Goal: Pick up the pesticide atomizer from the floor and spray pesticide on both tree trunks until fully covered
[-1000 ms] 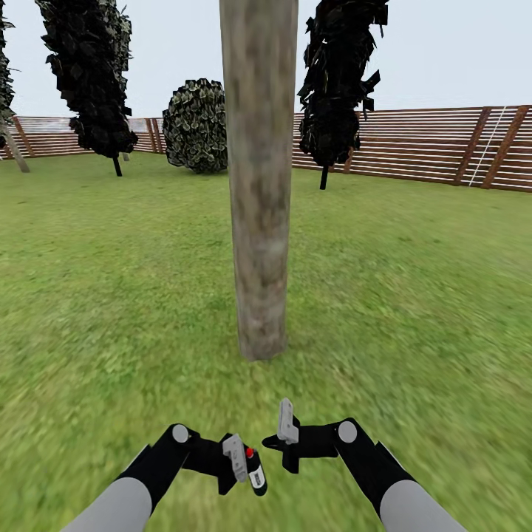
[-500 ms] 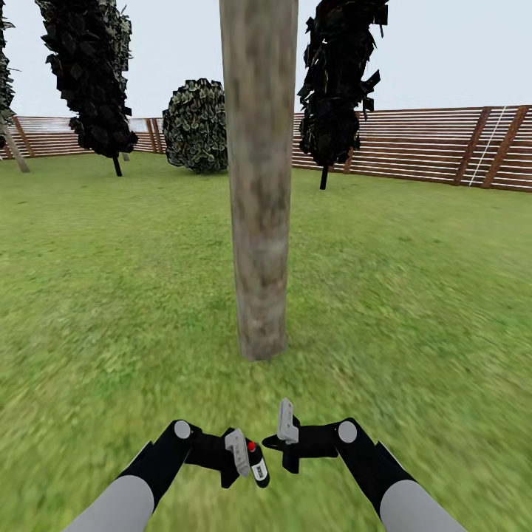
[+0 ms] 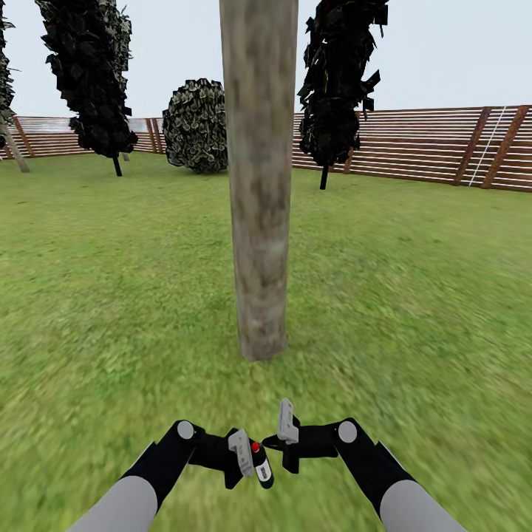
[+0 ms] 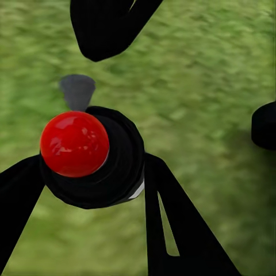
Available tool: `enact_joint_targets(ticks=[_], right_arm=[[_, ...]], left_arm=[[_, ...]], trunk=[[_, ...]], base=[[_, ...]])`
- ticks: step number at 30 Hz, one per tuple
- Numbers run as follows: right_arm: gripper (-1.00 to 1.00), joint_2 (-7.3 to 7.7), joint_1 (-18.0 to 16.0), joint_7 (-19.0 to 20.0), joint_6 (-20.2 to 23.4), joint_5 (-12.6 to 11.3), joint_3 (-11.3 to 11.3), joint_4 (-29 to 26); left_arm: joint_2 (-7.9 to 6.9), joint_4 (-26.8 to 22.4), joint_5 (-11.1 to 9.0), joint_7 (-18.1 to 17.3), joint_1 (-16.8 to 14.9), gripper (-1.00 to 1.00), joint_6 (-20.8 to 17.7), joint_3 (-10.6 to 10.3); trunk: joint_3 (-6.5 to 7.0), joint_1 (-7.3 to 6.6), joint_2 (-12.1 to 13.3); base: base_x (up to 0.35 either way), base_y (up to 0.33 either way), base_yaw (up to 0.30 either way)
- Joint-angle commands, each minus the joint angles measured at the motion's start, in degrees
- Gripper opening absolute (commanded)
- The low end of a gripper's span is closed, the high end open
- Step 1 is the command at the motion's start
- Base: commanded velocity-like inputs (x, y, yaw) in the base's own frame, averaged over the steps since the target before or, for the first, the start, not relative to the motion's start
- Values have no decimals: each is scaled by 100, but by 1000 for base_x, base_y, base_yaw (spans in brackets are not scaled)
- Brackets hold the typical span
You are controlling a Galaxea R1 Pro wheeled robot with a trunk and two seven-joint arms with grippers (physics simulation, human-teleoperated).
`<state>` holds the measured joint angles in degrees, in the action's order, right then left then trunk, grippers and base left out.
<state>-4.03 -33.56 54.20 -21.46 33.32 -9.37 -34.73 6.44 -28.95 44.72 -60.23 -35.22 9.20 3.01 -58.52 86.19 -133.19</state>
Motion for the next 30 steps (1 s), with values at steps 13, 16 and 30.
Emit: enact_joint_targets(ticks=[13, 16, 30], right_arm=[[-100, -1, -2, 3, -25, 52, 5, -1], [-100, -1, -2, 3, -25, 52, 5, -1], [-100, -1, -2, 3, -25, 52, 5, 2]], left_arm=[[6, -5, -47, -15, -2, -100, 64, 33], [11, 0, -50, -15, -2, -100, 64, 41], [24, 18, -286, -17, -2, -100, 71, 42]], trunk=[[-5, -1, -2], [-5, -1, -2], [-5, -1, -2]], base=[[0, 0, 0], [0, 0, 0], [0, 0, 0]])
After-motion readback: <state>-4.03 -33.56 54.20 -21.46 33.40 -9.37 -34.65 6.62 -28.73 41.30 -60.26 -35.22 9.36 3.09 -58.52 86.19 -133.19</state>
